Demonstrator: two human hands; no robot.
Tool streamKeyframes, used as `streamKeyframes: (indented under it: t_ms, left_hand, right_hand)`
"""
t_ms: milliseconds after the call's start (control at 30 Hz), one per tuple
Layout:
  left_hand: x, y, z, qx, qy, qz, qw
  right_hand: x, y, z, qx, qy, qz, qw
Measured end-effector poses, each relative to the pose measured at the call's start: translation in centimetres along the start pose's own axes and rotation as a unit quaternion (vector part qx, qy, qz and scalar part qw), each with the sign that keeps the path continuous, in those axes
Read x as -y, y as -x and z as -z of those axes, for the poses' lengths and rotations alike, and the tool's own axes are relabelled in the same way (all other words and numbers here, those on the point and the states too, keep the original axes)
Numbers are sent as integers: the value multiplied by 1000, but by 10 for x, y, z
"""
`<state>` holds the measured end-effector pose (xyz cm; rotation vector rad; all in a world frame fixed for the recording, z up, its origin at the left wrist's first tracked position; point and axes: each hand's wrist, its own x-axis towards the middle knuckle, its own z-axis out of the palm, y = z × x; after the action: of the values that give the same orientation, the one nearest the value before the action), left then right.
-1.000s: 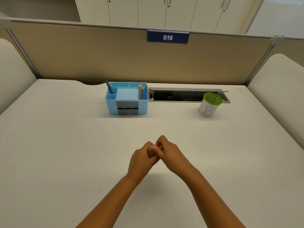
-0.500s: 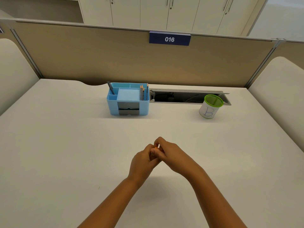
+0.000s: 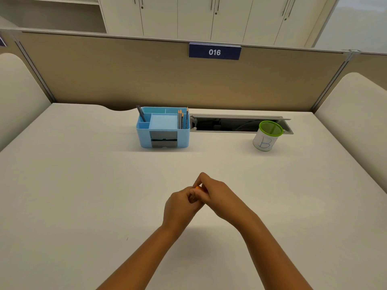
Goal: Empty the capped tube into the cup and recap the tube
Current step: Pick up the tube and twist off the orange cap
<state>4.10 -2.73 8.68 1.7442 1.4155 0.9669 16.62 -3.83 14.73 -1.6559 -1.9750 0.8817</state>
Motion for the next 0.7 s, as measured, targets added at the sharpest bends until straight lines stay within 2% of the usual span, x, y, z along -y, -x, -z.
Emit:
streamKeyframes:
  t_ms: [233,400,567,700]
  left_hand:
    - [1,2,2,-7,42,-41,998]
    - [8,4,1,-21,40,-36,998]
    - [16,4,2,-32,46,-23,998]
    - [20,2,1,-36,55,-18,998]
  right_hand:
    - [-5,-2,7,2,-33,-2,999]
    - [-14,-7,9,-69,-171,-53,981]
    - [-36,-8,-8,-57,-170,-79,981]
    - [-49,-7,-25,-88,-200,-122,968]
